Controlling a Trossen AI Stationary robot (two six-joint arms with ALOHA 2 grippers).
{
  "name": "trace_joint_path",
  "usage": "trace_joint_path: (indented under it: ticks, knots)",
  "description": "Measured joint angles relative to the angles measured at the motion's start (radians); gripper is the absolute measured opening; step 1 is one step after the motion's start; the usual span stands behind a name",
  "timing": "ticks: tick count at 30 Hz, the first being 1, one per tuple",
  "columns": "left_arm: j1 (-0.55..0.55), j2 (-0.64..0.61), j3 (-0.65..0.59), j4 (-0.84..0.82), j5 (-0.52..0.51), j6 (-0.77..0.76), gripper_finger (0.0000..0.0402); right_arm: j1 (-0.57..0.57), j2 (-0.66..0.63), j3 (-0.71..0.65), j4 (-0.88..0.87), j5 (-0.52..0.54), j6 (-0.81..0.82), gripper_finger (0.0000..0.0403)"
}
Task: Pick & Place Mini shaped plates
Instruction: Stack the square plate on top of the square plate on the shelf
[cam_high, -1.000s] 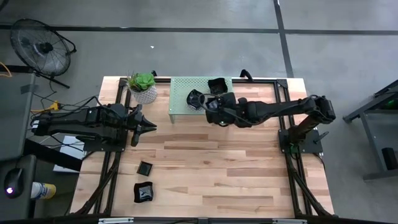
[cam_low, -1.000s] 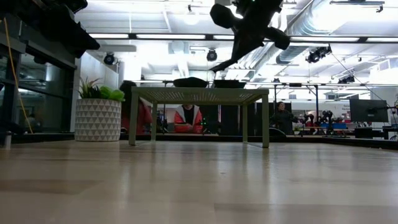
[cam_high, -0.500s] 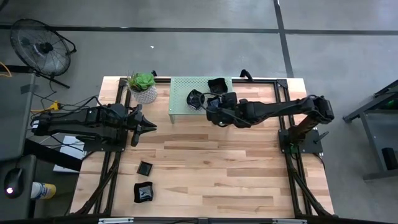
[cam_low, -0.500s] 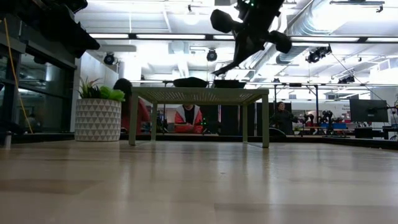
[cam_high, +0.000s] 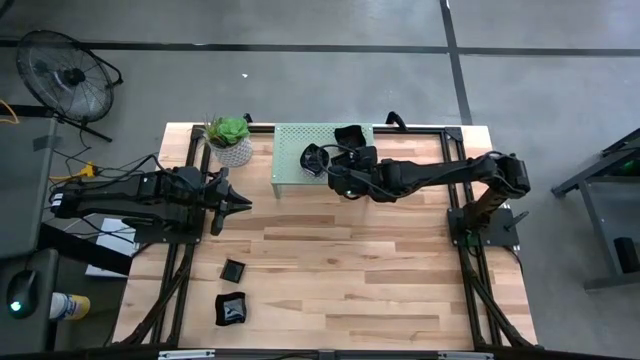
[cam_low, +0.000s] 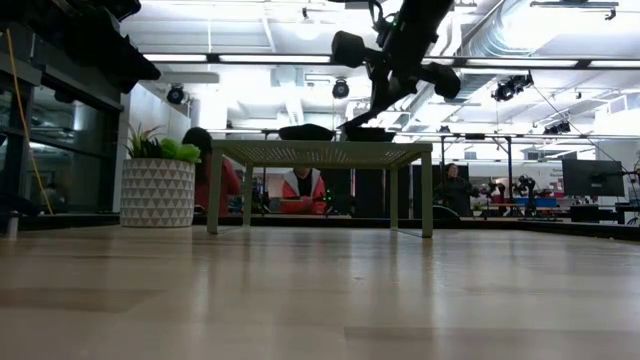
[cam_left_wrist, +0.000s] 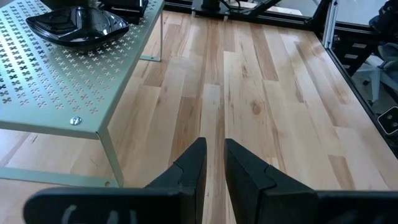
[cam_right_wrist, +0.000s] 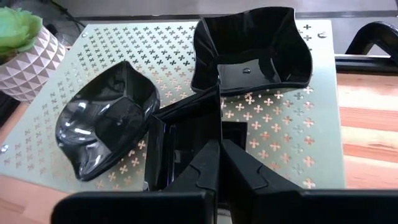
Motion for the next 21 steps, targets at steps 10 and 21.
trace_joint_path:
  ticks: [10,21]
  knots:
    - [0.000,0.000,0.000,0.000,0.000,0.000,0.0053,-0.007,0.000,0.000,-0.004,-0.005,-0.010,0.0011]
    - [0.000,0.000,0.000,0.000,0.000,0.000,0.0053,-0.012,0.001,0.000,-0.006,-0.023,-0.037,0.0012]
